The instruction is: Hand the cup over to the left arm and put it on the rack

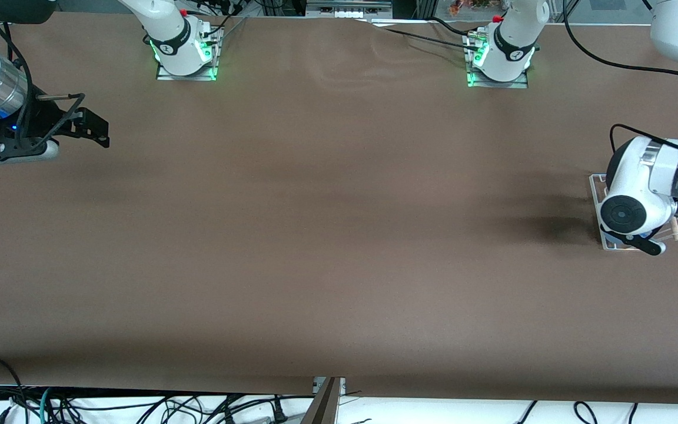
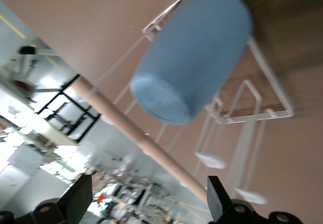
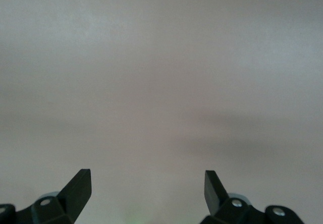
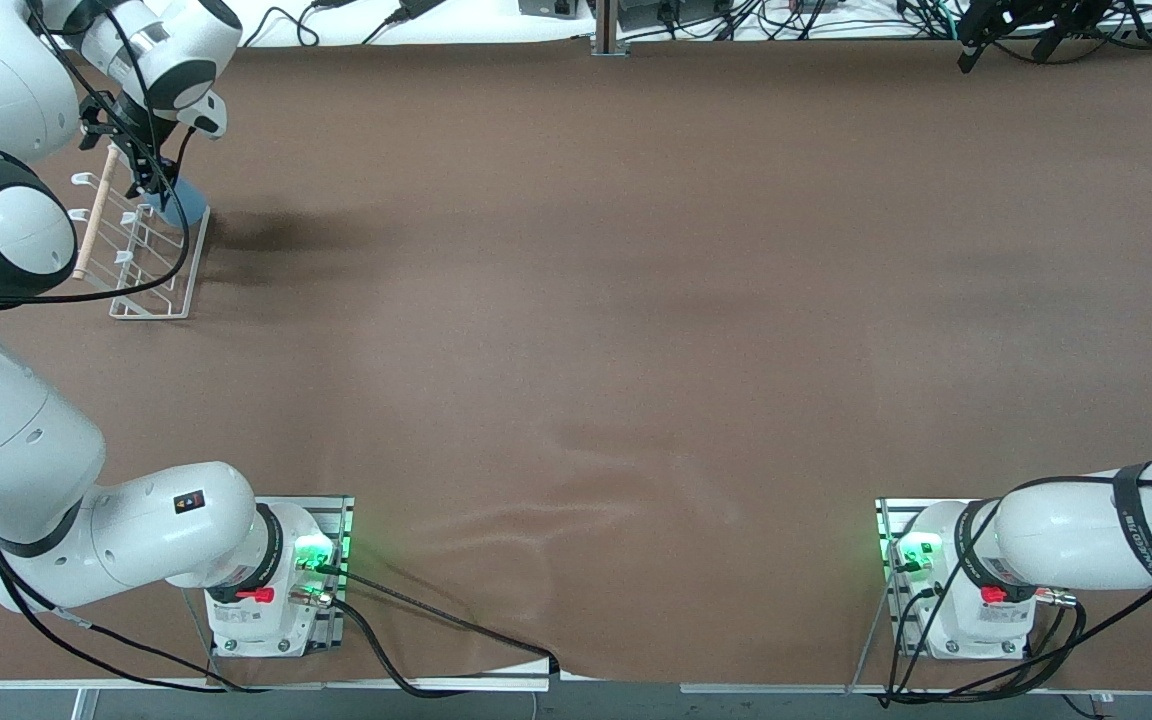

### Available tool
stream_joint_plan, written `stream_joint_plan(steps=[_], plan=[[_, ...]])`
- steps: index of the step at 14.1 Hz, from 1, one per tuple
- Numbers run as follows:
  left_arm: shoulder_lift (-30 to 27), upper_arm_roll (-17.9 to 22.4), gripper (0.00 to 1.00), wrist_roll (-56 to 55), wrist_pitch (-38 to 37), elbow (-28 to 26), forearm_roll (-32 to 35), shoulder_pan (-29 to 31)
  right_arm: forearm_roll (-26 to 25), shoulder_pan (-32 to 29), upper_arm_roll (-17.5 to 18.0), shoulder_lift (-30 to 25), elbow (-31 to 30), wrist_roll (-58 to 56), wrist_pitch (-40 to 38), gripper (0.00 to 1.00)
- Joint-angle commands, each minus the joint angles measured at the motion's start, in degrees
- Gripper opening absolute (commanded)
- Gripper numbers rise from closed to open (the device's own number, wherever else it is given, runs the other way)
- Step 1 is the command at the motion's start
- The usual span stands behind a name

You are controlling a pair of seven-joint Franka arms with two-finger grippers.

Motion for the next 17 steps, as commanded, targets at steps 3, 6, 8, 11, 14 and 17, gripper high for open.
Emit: stream_joint_plan(steps=[3,6,8,11,14,17], plan=[[-1.34,-0.70,1.00,-1.36,-8.49,8.08,-20.94,-0.02,-0.28,0.29,0.07,0.36,1.55,0.27,-1.55,0.99],[-1.60,-1.75,1.00,-1.46,-14.03,14.75,-33.43,-0.29,-0.28,0.29,0.07,0.36,1.55,0.27,-1.55,0.99],[-1.78,-2.37,1.00,-1.63,-16.15,19.68,-39.34,-0.46,-0.28,0.20,-0.01,0.36,1.55,0.36,-1.46,0.99],[-3.18,-7.37,1.00,-0.93,-17.04,24.34,-39.88,-0.64,-0.20,0.20,-0.01,0.36,1.55,0.36,-1.37,0.99],[-6.51,-5.29,1.00,-0.75,-16.51,25.85,-39.80,-4.66,-0.28,0.20,-0.01,0.36,1.55,0.36,-1.28,0.99],[-11.95,4.28,1.00,-1.37,-9.68,24.72,-41.46,-13.11,-0.28,0.20,-0.01,0.36,1.55,0.36,-1.20,0.99]])
